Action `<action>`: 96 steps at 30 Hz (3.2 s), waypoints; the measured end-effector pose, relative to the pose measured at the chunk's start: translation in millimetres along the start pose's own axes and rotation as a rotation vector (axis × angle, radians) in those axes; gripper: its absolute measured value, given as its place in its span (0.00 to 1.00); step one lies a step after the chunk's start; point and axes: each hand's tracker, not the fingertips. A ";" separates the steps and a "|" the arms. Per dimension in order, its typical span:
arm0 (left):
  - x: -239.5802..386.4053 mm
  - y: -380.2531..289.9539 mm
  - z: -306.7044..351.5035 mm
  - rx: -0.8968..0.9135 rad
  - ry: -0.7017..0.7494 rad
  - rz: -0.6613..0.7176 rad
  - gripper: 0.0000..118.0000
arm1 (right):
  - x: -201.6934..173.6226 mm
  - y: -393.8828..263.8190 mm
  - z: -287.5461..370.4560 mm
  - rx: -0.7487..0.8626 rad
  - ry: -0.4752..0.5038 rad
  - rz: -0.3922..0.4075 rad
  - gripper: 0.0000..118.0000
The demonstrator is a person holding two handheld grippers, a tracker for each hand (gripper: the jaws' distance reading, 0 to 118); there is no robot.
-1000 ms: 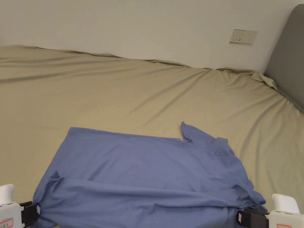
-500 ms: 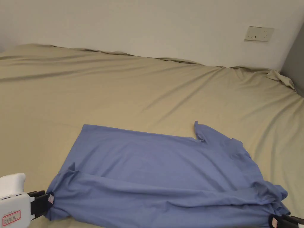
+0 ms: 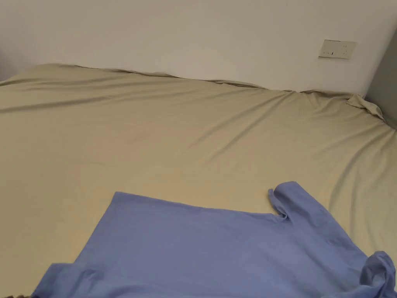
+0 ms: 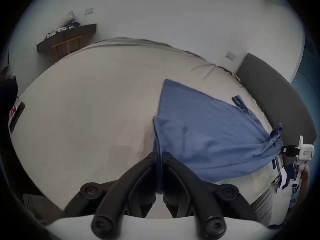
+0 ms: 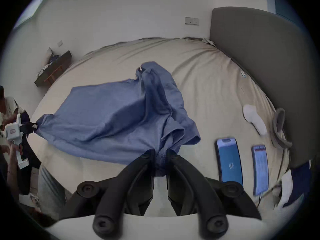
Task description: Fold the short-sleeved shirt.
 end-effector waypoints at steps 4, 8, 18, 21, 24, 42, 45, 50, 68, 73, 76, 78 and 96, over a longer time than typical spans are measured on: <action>-10.4 -36.8 0.2 -0.064 0.006 0.056 0.04 | 6.7 -40.2 -2.2 -0.101 0.018 -0.044 0.13; -7.5 -53.2 -7.5 -0.076 0.015 0.030 0.04 | 10.1 -66.9 -21.4 -0.147 -0.030 -0.046 0.13; -6.5 -34.9 12.2 -0.086 0.031 -0.020 0.33 | -6.7 -59.1 1.8 -0.133 -0.110 0.075 0.60; 7.3 -23.5 39.4 -0.002 -0.007 -0.055 0.70 | -22.2 -45.0 32.2 -0.003 -0.040 0.064 0.75; 30.3 -8.8 53.5 0.087 -0.043 -0.089 0.70 | -36.2 -25.5 41.8 0.124 0.007 0.037 0.76; 93.7 196.2 -140.4 -0.028 -0.063 -0.217 0.40 | -60.6 75.6 -41.7 0.149 0.009 0.076 0.03; 93.1 215.2 -204.8 -0.189 -0.020 -0.227 0.81 | -57.2 89.7 -51.7 0.137 0.007 0.076 0.03; 94.3 200.2 -259.0 -0.305 0.026 -0.200 0.81 | -41.8 115.6 -65.8 0.118 -0.009 0.067 0.03; 94.1 182.4 -247.4 -0.266 -0.041 -0.146 0.02 | 25.6 210.1 -265.5 -0.442 -0.048 -0.075 0.82; 89.5 185.8 -243.5 -0.269 -0.061 -0.128 0.02 | 18.9 208.9 -244.4 -0.360 0.007 -0.087 0.02; 87.4 186.7 -233.7 -0.274 -0.070 -0.120 0.02 | 14.2 208.4 -218.2 -0.305 -0.018 -0.071 0.02; 87.3 186.5 -218.7 -0.248 -0.076 -0.159 0.02 | 13.8 207.8 -191.9 -0.270 0.046 -0.100 0.02; 24.4 67.7 17.3 -0.047 -0.173 -0.180 0.02 | 15.3 57.6 25.9 -0.073 0.157 -0.035 0.02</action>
